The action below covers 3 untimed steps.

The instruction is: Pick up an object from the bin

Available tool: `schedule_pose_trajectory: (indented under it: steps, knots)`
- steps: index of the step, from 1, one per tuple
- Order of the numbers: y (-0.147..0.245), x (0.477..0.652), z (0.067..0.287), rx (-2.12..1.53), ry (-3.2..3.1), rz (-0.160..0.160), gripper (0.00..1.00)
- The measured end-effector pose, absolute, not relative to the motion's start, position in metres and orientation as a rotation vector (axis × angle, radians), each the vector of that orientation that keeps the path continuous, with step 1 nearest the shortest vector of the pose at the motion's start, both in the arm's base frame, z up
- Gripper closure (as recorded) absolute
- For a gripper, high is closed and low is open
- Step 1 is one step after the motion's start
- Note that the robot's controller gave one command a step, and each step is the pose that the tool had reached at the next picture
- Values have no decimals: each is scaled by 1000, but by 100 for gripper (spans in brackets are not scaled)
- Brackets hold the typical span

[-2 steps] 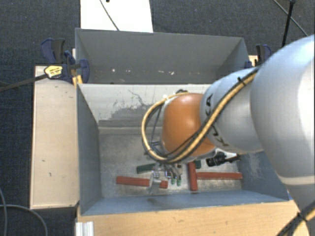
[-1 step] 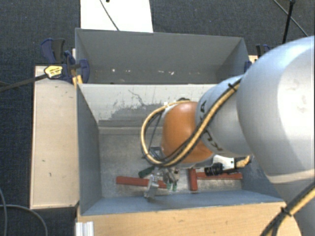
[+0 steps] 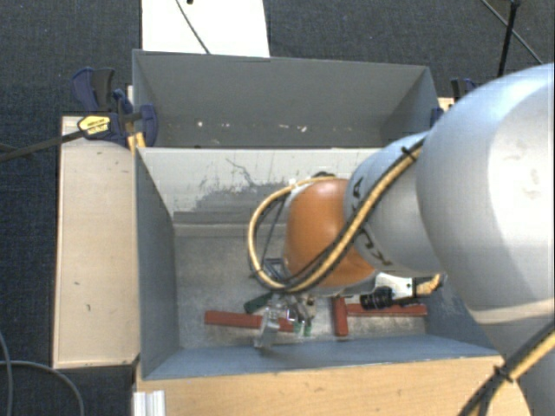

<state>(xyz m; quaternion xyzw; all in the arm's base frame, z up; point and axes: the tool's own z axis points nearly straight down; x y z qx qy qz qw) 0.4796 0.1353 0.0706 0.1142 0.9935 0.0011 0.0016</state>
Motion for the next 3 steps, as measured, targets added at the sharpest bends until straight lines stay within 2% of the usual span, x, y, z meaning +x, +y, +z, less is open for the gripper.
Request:
schedule_pose_trajectory:
  steps: [1,3]
  knots:
    - [135,479,71,363,3118,4,100]
    - [136,481,124,369,3116,4,100]
